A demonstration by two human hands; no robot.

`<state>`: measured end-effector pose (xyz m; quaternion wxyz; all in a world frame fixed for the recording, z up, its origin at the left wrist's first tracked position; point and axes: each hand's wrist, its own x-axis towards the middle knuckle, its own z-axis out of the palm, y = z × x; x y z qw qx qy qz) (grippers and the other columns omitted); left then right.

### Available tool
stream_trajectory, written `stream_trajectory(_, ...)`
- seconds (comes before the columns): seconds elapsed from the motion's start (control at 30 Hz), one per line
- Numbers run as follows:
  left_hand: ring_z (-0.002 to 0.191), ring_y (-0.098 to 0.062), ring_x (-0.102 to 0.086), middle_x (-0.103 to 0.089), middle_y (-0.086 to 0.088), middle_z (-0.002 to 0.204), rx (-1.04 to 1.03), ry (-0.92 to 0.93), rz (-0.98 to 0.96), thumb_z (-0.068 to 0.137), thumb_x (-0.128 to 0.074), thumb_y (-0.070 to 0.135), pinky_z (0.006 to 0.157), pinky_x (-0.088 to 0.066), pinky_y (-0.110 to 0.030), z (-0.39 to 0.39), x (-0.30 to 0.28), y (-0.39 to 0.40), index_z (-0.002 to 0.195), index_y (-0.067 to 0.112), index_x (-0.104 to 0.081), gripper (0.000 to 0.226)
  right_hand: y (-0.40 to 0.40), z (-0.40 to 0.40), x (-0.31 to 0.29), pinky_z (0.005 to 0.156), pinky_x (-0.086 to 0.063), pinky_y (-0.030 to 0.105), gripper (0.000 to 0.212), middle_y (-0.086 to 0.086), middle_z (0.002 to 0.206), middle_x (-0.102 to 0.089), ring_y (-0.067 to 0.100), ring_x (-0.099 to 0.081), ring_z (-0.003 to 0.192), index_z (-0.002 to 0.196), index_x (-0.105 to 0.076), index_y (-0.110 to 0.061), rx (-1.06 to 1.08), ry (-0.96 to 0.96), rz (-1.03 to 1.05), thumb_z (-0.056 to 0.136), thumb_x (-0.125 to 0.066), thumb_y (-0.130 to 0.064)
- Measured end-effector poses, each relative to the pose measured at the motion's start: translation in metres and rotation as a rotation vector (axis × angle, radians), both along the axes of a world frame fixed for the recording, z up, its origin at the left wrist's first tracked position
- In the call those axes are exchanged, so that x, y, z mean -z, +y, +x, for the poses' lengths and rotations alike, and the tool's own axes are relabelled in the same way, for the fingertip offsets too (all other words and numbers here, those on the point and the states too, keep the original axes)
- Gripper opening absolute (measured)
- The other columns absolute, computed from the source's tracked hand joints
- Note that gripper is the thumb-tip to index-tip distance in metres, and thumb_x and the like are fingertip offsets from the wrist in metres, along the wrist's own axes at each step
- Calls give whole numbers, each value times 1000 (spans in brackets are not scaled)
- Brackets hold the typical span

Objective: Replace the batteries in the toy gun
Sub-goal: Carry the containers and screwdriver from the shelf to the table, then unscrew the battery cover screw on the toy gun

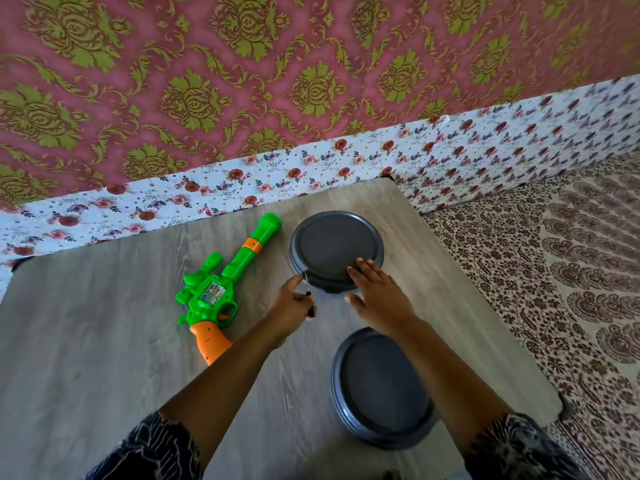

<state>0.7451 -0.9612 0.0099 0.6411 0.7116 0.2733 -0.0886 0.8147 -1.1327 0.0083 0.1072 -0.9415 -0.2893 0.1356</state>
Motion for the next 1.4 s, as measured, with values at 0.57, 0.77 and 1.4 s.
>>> stream_trajectory(0.57, 75, -19, -62, -63, -8, 77, -100, -49, 20, 92, -53, 5, 79, -54, -35, -77, 5, 19, 100, 13, -61, 14, -16, -142, 14, 108, -19, 59, 97, 14, 147, -37, 31, -35, 136, 141, -35, -9, 217, -80, -121, 77, -23, -80)
stream_trajectory(0.77, 73, -18, -61, -63, -8, 76, -73, -74, -13, 92, -51, 2, 75, -54, -30, -81, 4, 13, 102, 10, -61, 16, -35, -113, 17, 111, -10, 57, 97, 9, 154, -25, 27, -23, 142, 146, -25, -15, 165, -128, -89, 73, -32, -78)
stream_trajectory(1.4, 70, -4, -65, -71, 12, 69, -421, -602, 152, 82, -63, -3, 69, -51, -19, -96, 58, 90, 79, 18, -60, 22, 131, -107, 68, 71, -41, 9, 39, -9, 88, -61, -3, -55, 75, 109, -55, -16, 92, 311, 1006, 83, -55, -45)
